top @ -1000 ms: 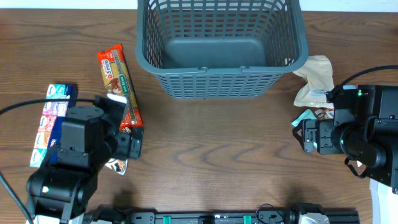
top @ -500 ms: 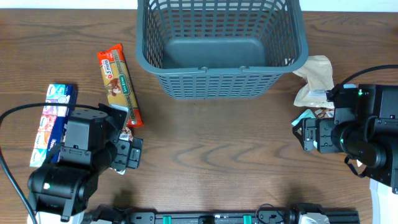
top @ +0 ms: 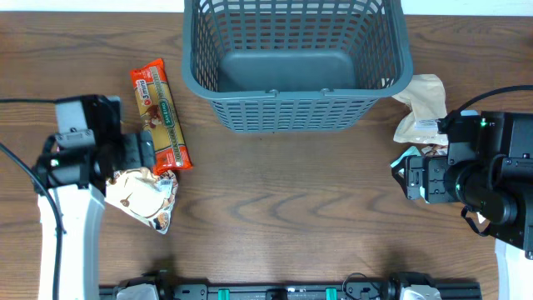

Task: Pack container
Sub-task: 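Lower the left gripper and grasp the Kleenex tissue multipack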

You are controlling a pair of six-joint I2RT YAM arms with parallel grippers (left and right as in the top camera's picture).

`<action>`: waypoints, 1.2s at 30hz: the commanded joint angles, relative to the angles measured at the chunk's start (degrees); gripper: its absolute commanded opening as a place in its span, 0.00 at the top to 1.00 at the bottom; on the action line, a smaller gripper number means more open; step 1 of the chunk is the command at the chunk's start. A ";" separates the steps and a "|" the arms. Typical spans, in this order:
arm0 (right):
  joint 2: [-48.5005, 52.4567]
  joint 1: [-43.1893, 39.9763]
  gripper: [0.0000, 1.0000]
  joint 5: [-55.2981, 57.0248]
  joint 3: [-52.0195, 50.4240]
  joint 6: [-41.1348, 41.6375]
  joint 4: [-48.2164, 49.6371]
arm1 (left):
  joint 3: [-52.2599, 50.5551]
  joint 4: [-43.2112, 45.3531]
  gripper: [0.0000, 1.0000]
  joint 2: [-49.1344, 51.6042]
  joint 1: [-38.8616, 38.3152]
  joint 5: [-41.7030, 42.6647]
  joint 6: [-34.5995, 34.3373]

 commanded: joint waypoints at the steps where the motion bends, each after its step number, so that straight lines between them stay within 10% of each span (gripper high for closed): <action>1: 0.28 -0.68 0.01 -0.44 0.94 0.74 -0.13 | 0.59 4.22 0.01 2.49 3.13 0.33 9.16; 20: 2.93 -0.68 0.01 1.66 0.79 0.04 0.31 | 0.59 20.35 0.01 18.18 20.44 -2.45 30.36; 36: 7.89 -0.68 0.01 5.31 0.79 0.15 2.36 | 0.57 26.95 0.01 26.93 25.92 8.13 30.73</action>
